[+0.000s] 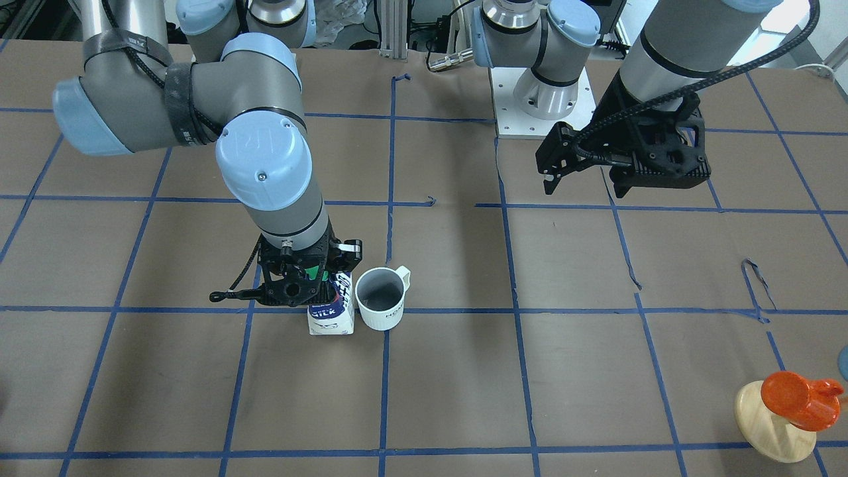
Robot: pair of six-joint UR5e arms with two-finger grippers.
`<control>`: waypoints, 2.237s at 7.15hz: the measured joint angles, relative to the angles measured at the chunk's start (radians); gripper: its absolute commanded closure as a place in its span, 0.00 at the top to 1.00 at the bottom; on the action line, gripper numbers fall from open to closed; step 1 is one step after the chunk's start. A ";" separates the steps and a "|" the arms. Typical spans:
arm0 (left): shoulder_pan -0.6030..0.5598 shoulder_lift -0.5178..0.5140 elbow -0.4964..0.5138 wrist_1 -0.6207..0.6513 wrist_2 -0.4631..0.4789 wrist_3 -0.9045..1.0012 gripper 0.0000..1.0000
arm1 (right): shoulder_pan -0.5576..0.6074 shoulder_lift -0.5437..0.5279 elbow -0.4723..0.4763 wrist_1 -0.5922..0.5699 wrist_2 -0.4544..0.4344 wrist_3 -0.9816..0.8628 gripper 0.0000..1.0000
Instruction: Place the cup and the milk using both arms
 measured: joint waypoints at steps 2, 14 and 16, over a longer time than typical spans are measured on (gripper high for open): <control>0.000 0.023 -0.037 0.012 0.000 -0.003 1.00 | 0.002 0.006 0.001 -0.001 0.001 0.004 0.48; 0.013 0.089 -0.108 0.012 0.010 -0.011 1.00 | -0.212 -0.262 0.011 0.159 -0.020 -0.125 1.00; 0.013 0.088 -0.108 0.012 0.010 -0.011 1.00 | -0.245 -0.299 0.033 0.171 -0.022 -0.181 1.00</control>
